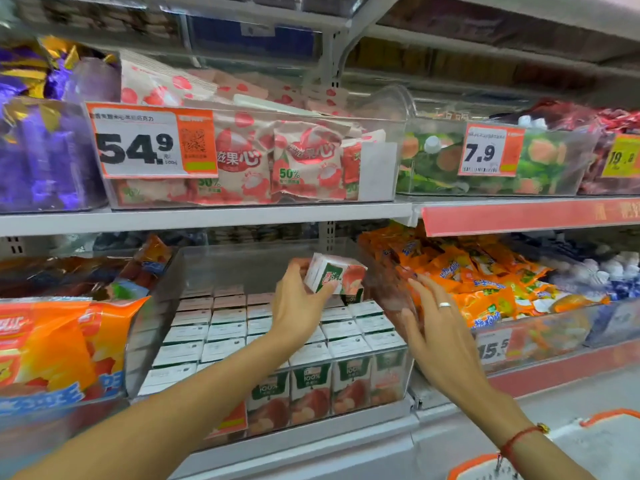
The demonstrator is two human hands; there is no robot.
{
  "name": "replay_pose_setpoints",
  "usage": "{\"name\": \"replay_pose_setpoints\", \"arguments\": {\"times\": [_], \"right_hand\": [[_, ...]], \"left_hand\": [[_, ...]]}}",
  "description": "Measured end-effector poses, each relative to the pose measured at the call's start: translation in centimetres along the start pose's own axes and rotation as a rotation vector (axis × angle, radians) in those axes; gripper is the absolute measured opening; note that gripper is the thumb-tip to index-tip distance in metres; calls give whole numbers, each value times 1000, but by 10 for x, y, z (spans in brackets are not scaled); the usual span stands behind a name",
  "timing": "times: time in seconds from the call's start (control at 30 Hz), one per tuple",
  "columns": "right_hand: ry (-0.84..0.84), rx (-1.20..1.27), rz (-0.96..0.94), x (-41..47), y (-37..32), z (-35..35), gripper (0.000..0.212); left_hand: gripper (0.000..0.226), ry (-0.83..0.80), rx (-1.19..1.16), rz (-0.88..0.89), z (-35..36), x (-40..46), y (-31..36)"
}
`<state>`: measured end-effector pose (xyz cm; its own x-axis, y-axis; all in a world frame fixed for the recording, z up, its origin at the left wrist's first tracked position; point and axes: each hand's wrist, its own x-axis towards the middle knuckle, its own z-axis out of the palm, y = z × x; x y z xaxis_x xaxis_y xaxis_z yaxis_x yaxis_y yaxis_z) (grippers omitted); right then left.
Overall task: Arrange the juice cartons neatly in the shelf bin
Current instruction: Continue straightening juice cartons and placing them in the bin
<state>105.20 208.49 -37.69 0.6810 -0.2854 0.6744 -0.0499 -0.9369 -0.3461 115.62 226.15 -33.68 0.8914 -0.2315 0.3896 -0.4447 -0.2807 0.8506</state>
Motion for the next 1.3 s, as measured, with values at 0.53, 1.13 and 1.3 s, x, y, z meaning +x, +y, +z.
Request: {"name": "replay_pose_setpoints", "arguments": {"times": [0.53, 1.13, 1.3], "right_hand": [[49, 38, -11, -3, 12, 18, 53], [139, 176, 13, -12, 17, 19, 57], [136, 173, 16, -12, 19, 22, 56]], "left_hand": [[56, -695, 764, 173, 30, 72, 26], [26, -538, 564, 164, 35, 80, -15], [36, -627, 813, 163, 34, 103, -12]]}}
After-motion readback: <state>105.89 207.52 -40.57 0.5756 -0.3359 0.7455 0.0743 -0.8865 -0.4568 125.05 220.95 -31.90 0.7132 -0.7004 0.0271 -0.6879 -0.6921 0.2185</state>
